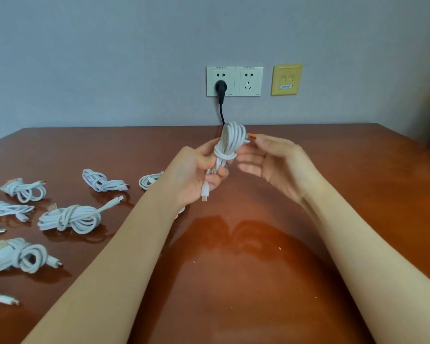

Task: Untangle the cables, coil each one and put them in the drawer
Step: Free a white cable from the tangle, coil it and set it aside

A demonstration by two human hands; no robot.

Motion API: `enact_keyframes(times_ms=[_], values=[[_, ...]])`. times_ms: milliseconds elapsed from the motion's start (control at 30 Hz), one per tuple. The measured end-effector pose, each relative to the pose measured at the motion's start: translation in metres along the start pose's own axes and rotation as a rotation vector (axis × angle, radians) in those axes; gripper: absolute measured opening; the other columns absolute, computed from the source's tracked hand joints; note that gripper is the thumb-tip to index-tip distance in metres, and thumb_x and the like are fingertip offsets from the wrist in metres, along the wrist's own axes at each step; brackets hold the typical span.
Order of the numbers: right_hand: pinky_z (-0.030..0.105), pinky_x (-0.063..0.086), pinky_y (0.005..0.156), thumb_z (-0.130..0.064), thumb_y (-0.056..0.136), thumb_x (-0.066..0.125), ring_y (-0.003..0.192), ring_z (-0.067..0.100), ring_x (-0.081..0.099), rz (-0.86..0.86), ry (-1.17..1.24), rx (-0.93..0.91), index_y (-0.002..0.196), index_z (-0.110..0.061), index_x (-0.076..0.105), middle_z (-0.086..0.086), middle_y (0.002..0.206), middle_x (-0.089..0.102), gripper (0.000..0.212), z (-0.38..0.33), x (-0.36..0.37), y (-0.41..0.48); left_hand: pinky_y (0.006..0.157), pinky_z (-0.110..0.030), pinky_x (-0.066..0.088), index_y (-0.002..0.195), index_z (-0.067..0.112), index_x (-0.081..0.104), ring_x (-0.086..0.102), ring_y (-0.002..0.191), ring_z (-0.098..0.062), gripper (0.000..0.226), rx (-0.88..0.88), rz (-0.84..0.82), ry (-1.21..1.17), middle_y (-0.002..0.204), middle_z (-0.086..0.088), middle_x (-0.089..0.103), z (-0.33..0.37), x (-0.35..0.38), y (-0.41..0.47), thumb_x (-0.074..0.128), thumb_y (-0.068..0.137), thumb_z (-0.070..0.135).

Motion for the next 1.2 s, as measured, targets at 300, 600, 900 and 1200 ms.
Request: enact_keyframes(times_ms=[300, 600, 900, 1200], values=[[0.024, 0.052, 0.070, -0.038, 0.086, 0.045, 0.076, 0.013, 0.055, -0.045, -0.130, -0.020, 0.104, -0.009, 0.058, 0.006, 0.093, 0.062, 0.036, 0.009, 0.014, 0.001, 0.029, -0.009, 0.024, 0.088, 0.006, 0.050, 0.041, 0.042, -0.006, 0.031, -0.315, -0.063, -0.171, 0.066, -0.010, 0.052, -0.008, 0.007, -0.010, 0.028, 0.069, -0.004], [0.027, 0.044, 0.065, -0.031, 0.099, 0.032, 0.071, 0.017, 0.056, 0.037, -0.283, 0.092, 0.112, 0.003, 0.056, 0.008, 0.084, 0.062, 0.043, 0.028, 0.021, 0.003, 0.038, -0.019, 0.047, 0.102, 0.012, 0.055, 0.056, 0.042, -0.016, 0.021, -0.199, 0.209, 0.538, 0.072, -0.013, 0.060, -0.019, 0.004, 0.001, 0.038, 0.098, 0.023], [0.026, 0.051, 0.059, -0.025, 0.102, 0.030, 0.065, 0.017, 0.058, 0.143, -0.252, 0.111, 0.114, 0.002, 0.051, 0.008, 0.076, 0.061, 0.036, 0.032, 0.007, 0.008, 0.080, -0.036, 0.051, 0.083, 0.013, 0.060, 0.058, 0.070, -0.018, 0.024, 0.091, 0.376, 0.678, 0.068, -0.001, 0.059, -0.006, 0.004, 0.003, 0.043, 0.098, 0.019], [0.031, 0.049, 0.058, -0.022, 0.100, 0.037, 0.060, 0.020, 0.059, 0.300, -0.719, -0.157, 0.083, -0.030, 0.038, 0.005, 0.076, 0.060, 0.019, 0.029, 0.008, 0.006, 0.091, -0.035, 0.053, 0.079, 0.015, 0.069, 0.065, 0.081, -0.018, 0.007, 0.261, 0.317, 0.673, 0.082, -0.011, 0.070, -0.010, 0.003, 0.003, 0.067, 0.085, 0.017]])
Point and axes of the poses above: each hand's wrist, its own y-axis towards the middle knuckle, its own x-axis out of the palm, z = x × y, the point moved 3 cm from there along y, towards the middle knuckle
